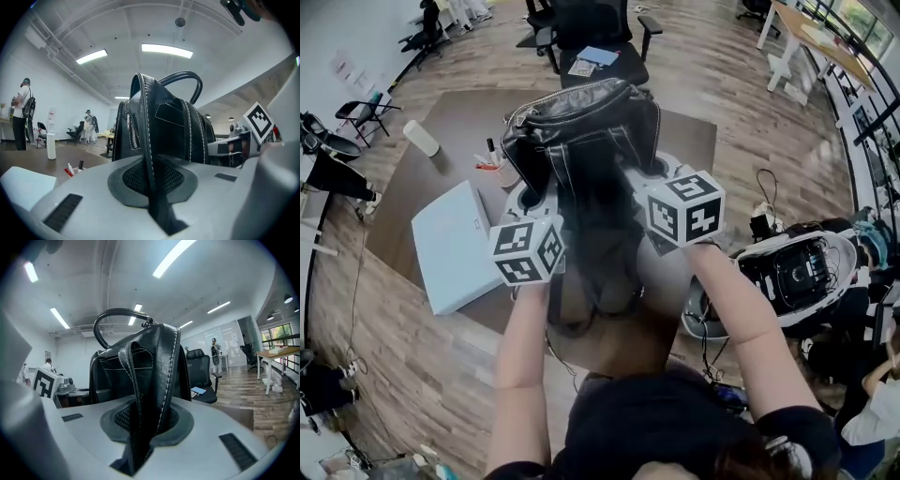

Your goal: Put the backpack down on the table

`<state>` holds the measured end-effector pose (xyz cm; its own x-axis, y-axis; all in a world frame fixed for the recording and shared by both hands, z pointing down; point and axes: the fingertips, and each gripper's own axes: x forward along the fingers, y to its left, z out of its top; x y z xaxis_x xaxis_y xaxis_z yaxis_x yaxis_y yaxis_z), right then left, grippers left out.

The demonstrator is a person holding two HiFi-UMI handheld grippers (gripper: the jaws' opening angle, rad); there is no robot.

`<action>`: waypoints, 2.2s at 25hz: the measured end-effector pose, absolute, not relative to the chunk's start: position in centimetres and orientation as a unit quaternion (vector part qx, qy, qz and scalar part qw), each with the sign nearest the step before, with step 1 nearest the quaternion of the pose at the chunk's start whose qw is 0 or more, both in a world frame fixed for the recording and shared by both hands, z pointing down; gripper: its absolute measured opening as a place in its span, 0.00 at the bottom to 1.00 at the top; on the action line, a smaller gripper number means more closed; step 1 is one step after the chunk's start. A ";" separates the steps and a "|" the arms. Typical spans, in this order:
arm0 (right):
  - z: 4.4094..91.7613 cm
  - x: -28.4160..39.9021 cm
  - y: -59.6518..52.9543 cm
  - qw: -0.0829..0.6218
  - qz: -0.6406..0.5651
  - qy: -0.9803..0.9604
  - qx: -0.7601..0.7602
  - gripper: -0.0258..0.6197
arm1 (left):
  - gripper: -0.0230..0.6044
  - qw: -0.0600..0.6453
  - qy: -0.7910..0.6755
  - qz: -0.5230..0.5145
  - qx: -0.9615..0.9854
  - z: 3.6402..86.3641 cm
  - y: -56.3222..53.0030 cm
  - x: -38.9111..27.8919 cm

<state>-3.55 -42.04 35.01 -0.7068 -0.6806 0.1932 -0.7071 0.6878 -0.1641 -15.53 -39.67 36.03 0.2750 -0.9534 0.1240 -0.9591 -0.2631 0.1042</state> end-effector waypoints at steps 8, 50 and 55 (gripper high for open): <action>38.4 -4.3 -45.1 0.063 0.097 -0.915 0.386 0.16 | 0.12 0.050 -0.615 0.047 0.786 39.1 -42.2 -16.1; 41.8 -1.8 -43.5 0.057 0.114 -0.900 0.418 0.39 | 0.43 0.092 -0.621 0.057 0.776 42.9 -40.3 -18.9; 41.4 -0.6 -42.2 0.063 0.102 -0.890 0.439 0.40 | 0.43 0.080 -0.631 0.055 0.770 42.2 -38.6 -19.3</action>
